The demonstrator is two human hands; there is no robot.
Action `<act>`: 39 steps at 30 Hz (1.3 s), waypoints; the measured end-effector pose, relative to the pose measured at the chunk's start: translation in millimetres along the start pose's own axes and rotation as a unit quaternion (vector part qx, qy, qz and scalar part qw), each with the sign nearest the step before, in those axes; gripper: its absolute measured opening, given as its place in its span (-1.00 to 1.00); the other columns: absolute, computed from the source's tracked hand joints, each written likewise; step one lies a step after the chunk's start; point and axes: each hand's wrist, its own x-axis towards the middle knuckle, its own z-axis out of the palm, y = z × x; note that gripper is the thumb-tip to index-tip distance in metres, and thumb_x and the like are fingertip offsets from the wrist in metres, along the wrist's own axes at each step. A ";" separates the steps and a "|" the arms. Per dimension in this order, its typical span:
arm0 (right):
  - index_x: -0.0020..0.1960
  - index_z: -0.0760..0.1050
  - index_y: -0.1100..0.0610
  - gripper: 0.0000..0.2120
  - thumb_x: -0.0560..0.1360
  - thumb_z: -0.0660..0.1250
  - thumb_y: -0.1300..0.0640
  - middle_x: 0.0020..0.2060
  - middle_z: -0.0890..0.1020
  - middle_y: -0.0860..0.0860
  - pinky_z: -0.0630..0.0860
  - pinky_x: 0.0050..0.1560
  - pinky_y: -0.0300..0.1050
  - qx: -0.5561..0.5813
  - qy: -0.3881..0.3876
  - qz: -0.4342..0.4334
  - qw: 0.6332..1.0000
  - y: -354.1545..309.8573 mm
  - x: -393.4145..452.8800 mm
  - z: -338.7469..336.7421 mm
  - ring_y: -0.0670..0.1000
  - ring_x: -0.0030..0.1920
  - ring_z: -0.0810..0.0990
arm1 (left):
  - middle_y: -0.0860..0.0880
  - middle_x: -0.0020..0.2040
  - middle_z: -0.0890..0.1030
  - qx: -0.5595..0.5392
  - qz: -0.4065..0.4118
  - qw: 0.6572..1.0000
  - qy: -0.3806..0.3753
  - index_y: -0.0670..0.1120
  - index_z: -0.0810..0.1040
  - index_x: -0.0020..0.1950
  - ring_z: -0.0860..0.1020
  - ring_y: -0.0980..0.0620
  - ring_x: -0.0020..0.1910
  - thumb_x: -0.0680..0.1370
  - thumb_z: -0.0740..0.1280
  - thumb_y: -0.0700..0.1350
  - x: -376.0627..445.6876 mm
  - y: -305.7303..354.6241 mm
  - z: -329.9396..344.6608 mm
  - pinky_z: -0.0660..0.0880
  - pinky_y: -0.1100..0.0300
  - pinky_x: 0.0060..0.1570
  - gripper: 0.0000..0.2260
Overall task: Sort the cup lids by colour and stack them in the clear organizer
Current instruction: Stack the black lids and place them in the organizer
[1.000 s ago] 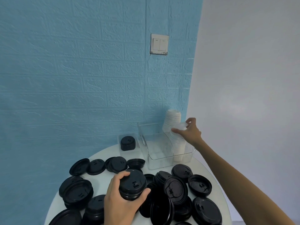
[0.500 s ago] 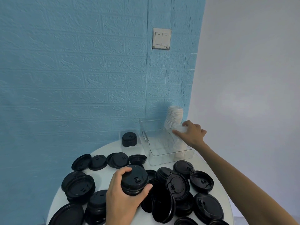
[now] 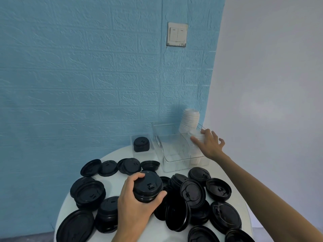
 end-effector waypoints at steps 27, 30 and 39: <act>0.44 0.36 -0.25 -0.41 0.49 0.31 -0.42 0.37 0.35 -0.36 0.33 0.43 -0.12 0.159 -0.180 -0.266 0.934 -55.0 -321.2 -3.7 -0.19 0.45 0.32 | 0.29 0.08 0.61 -0.041 -0.035 0.998 -0.016 0.12 0.51 0.17 0.61 0.22 0.09 0.27 0.69 -0.12 -77.9 31.7 -42.4 0.51 0.40 0.04 -0.42; 0.49 0.29 -0.25 -0.35 0.47 0.36 -0.40 0.40 0.30 -0.40 0.26 0.45 -0.16 0.152 -0.199 -0.268 0.930 -55.4 -329.7 7.6 -0.25 0.44 0.27 | 0.27 0.06 0.60 -0.035 -0.029 0.999 -0.010 0.14 0.50 0.18 0.61 0.21 0.09 0.27 0.69 -0.06 -81.7 30.5 -42.4 0.51 0.39 0.03 -0.43; 0.53 0.33 -0.10 -0.37 0.52 0.39 -0.22 0.42 0.35 -0.24 0.06 0.48 -0.10 0.064 -0.179 -0.295 0.936 -53.0 -338.5 29.4 -0.13 0.47 0.26 | 0.30 0.09 0.58 -0.049 -0.039 0.998 -0.015 0.15 0.49 0.19 0.58 0.21 0.13 0.29 0.65 0.06 -94.8 29.5 -51.2 0.49 0.37 0.08 -0.45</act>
